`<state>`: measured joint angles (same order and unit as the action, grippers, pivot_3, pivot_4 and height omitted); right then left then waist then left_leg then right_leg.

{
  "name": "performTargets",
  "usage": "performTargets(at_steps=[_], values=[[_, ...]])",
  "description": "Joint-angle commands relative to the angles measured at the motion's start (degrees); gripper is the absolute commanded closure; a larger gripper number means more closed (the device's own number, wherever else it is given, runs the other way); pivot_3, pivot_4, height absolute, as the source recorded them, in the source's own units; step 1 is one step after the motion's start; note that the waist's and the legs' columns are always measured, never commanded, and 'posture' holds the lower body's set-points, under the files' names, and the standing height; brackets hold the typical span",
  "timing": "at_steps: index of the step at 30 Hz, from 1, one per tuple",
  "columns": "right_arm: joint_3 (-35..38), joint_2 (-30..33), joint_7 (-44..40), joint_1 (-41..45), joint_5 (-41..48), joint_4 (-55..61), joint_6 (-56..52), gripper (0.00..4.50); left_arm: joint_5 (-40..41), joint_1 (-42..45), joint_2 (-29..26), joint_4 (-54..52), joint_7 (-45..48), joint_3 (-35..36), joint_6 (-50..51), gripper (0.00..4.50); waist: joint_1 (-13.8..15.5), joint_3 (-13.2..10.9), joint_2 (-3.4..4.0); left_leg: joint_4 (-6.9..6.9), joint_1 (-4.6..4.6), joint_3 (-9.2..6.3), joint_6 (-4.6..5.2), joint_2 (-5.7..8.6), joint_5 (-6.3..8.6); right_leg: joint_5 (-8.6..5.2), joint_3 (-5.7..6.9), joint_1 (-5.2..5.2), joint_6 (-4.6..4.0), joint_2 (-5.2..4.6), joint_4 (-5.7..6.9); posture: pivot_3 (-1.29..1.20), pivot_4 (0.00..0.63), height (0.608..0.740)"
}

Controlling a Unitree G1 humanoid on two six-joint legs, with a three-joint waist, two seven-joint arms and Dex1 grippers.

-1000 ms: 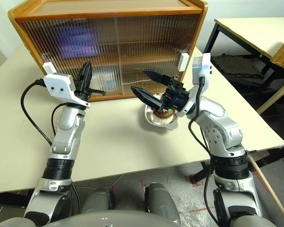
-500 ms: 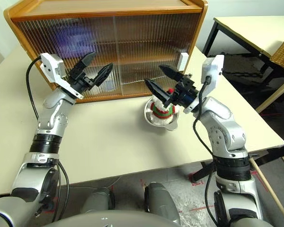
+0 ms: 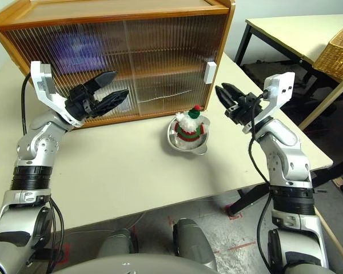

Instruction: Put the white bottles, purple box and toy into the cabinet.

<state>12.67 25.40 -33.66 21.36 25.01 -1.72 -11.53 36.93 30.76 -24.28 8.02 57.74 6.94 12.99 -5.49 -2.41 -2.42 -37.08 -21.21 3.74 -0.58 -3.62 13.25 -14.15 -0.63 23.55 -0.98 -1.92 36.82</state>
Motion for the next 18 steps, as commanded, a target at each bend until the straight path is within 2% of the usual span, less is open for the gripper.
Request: performTargets(at_steps=[1,2,18], values=[[0.90,1.01,2.14,3.15,-3.12,-5.26,2.59,4.37,1.21,-0.97,-1.77,-3.45,0.83,1.03,2.50,0.00,-0.01,0.00,0.00,0.00,0.00,0.00,0.00,0.00,0.00,0.00,0.00,0.00,0.00,0.01,0.01,-0.06,0.000,0.740],[0.92,1.12,2.46,4.05,-3.71,-6.51,3.32,4.48,1.39,-1.23,-2.11,-4.31,0.98,1.04,2.93,0.00,0.05,-0.01,0.01,0.00,0.02,0.00,0.00,0.00,0.00,0.00,0.00,0.00,0.00,0.01,0.02,-0.05,0.000,0.740],[-0.30,-0.91,7.43,20.80,-11.16,-34.46,14.09,4.48,2.31,-4.70,-2.72,-9.65,-0.79,2.88,6.26,0.00,0.27,-0.04,0.07,0.03,0.03,0.04,0.02,0.00,-0.02,0.01,-0.10,0.00,0.00,0.01,0.01,0.00,0.000,0.740]])
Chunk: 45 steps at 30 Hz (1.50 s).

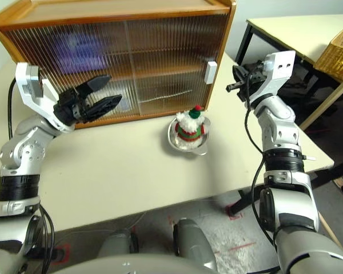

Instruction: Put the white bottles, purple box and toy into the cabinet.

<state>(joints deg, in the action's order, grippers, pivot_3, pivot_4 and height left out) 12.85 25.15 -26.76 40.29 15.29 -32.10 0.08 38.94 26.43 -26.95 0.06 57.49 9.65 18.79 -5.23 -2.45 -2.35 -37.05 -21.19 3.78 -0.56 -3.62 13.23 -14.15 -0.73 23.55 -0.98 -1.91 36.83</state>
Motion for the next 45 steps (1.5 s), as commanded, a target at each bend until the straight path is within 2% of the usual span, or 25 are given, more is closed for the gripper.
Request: performTargets(at_steps=[1,7,22,28,37,45], values=[[-0.49,-0.90,0.43,2.36,-1.56,-5.09,2.96,4.48,0.34,-0.49,0.00,-1.90,-0.71,0.25,0.46,0.00,0.04,0.00,0.00,0.00,0.00,0.00,0.00,0.00,0.00,0.00,0.00,0.00,0.00,0.00,0.00,0.00,0.000,0.740],[-1.49,-2.69,0.20,4.21,-2.51,-8.83,4.83,4.48,0.52,-0.92,0.01,-2.85,-1.90,0.86,0.74,0.00,0.35,0.00,0.01,0.00,0.00,0.00,0.01,0.00,0.00,0.01,-0.02,0.00,0.00,0.00,0.00,0.01,0.000,0.740],[-3.88,-8.90,-0.41,7.03,-3.99,-9.15,3.69,4.48,0.92,-1.81,0.37,-4.60,-4.27,1.27,0.96,0.00,-0.39,-0.08,0.13,0.06,0.27,0.04,0.00,-0.06,0.00,0.02,-0.58,0.00,0.01,0.11,0.32,0.04,0.000,0.740],[-5.54,-11.93,-0.62,7.28,-3.80,-6.28,1.13,4.48,0.90,-1.83,0.69,-4.82,-4.77,1.29,0.85,0.00,-0.18,-0.09,0.13,0.15,0.89,0.15,-0.02,-0.05,0.01,0.02,-1.22,-0.13,0.01,0.40,0.58,0.04,0.000,0.740],[-7.11,-14.07,0.34,8.42,-4.26,-6.01,-1.36,4.48,0.98,-2.30,0.90,-5.39,-5.50,1.40,0.75,0.00,0.22,-0.09,0.14,0.13,0.85,0.16,-0.09,-0.03,0.06,0.02,-1.25,-0.06,0.01,0.42,0.46,0.04,0.000,0.740],[-10.25,-18.39,-0.43,11.07,-4.72,-4.76,-6.79,4.48,0.96,-2.42,1.00,-5.54,-5.75,1.66,0.62,0.00,-0.11,-0.10,0.15,0.22,0.87,0.15,-0.15,-0.19,0.11,0.02,-1.40,-0.03,0.00,0.75,0.52,0.06,0.000,0.740]])
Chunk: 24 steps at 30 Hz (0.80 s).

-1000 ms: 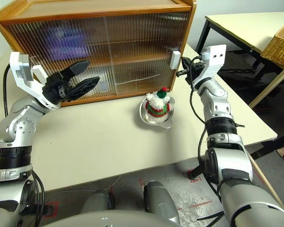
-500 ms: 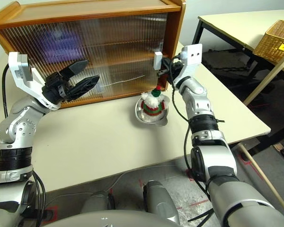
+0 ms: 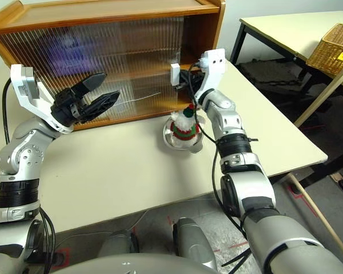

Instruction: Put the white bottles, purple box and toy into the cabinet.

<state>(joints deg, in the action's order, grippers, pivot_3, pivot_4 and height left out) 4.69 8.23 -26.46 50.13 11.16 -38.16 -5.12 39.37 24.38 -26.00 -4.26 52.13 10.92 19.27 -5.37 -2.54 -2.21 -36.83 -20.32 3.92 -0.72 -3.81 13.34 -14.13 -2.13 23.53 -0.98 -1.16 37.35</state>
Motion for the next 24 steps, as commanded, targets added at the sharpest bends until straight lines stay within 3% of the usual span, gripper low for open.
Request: performTargets(at_steps=[1,24], values=[[-2.45,-2.02,-0.84,1.49,-0.65,1.35,-1.94,4.48,0.57,-0.50,0.06,-1.39,-0.51,0.43,0.16,0.00,0.03,0.00,0.00,0.00,0.00,-0.01,0.00,0.00,0.00,0.00,0.00,0.00,0.00,0.04,0.00,0.06,0.000,0.740],[-6.11,-9.43,-5.15,4.89,-0.71,0.50,-5.44,4.48,0.79,-2.29,0.58,-3.48,-2.44,0.91,-0.08,0.00,0.37,-0.01,0.00,0.04,-0.02,-0.06,-0.11,-0.02,0.07,0.00,-0.10,0.18,-0.01,0.11,-0.04,0.09,0.000,0.740]])
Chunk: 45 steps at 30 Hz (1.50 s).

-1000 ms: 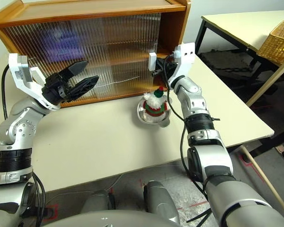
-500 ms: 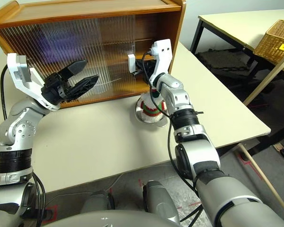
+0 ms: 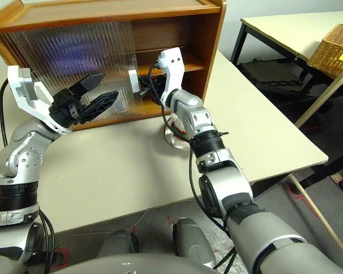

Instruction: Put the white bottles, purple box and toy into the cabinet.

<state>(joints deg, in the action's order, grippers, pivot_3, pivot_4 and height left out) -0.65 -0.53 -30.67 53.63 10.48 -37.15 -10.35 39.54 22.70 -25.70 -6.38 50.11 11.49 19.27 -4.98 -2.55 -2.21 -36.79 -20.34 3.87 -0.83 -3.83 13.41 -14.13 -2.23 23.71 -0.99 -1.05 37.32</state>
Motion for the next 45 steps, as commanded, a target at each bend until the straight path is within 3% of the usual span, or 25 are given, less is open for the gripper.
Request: performTargets(at_steps=[1,7,15,22,25,27,35,45], values=[[-0.77,-0.68,-0.98,1.45,-0.05,-0.59,-0.16,4.48,0.60,-0.62,0.32,-1.33,-0.46,0.32,-0.13,0.00,-0.04,0.00,0.00,0.01,-0.02,-0.01,-0.02,0.00,0.01,0.00,-0.01,0.01,0.00,0.00,0.00,0.09,0.000,0.740],[-0.40,1.01,-0.40,0.66,-0.56,0.48,0.08,4.48,0.58,-0.54,0.86,-1.12,-0.34,-0.05,-0.39,0.00,-0.04,0.00,0.00,0.19,-0.01,0.01,-0.08,0.00,0.05,-0.05,-0.03,0.01,-0.07,0.01,-0.02,0.07,0.000,0.740],[1.58,8.02,0.73,-3.45,-0.40,6.13,-0.27,4.48,0.32,0.97,2.16,0.74,0.78,-1.24,-0.95,0.00,0.82,0.00,-0.01,0.24,-0.08,0.03,-0.07,0.03,0.04,-0.06,0.02,0.22,-0.09,-0.01,-0.21,0.03,0.000,0.740],[4.39,13.19,0.16,-12.66,2.72,20.75,-2.47,4.48,-0.31,3.56,3.85,3.78,2.49,-3.07,-1.68,0.00,1.12,0.01,-0.02,0.44,-0.40,0.09,-0.08,0.05,0.05,-0.06,0.01,0.48,-0.08,0.00,-0.48,-0.02,0.000,0.740],[4.64,16.00,-1.02,-19.75,5.49,35.31,-7.45,3.78,-0.52,4.38,3.73,5.17,3.39,-3.27,-1.75,0.00,0.69,0.02,0.00,0.51,-0.84,0.07,-0.08,0.04,0.05,-0.05,-0.15,0.73,-0.07,0.04,-0.46,-0.05,0.000,0.740],[5.18,18.13,-1.09,-24.49,7.34,44.34,-10.98,3.08,-0.65,4.92,3.63,6.13,4.02,-3.38,-1.84,0.00,0.57,0.02,0.01,0.50,-0.90,0.07,-0.08,0.04,0.05,-0.07,-0.21,0.75,-0.03,0.05,-0.48,-0.06,0.000,0.740],[8.24,22.57,1.56,-37.26,14.18,61.67,-22.36,0.16,-0.64,5.90,3.58,7.57,5.29,-3.72,-1.59,0.00,-0.81,0.06,-0.07,0.43,-0.80,0.07,-0.09,0.09,0.06,-0.06,0.01,0.64,-0.01,0.03,-0.46,-0.09,0.000,0.740],[6.00,22.51,1.31,-51.85,13.05,64.40,-20.17,0.02,-0.24,5.68,2.42,7.11,5.44,-3.20,-0.62,0.00,-1.15,0.12,-0.17,0.41,-0.77,0.06,-0.07,0.15,0.04,-0.04,0.11,0.58,-0.01,0.09,-0.46,-0.08,0.000,0.740]])
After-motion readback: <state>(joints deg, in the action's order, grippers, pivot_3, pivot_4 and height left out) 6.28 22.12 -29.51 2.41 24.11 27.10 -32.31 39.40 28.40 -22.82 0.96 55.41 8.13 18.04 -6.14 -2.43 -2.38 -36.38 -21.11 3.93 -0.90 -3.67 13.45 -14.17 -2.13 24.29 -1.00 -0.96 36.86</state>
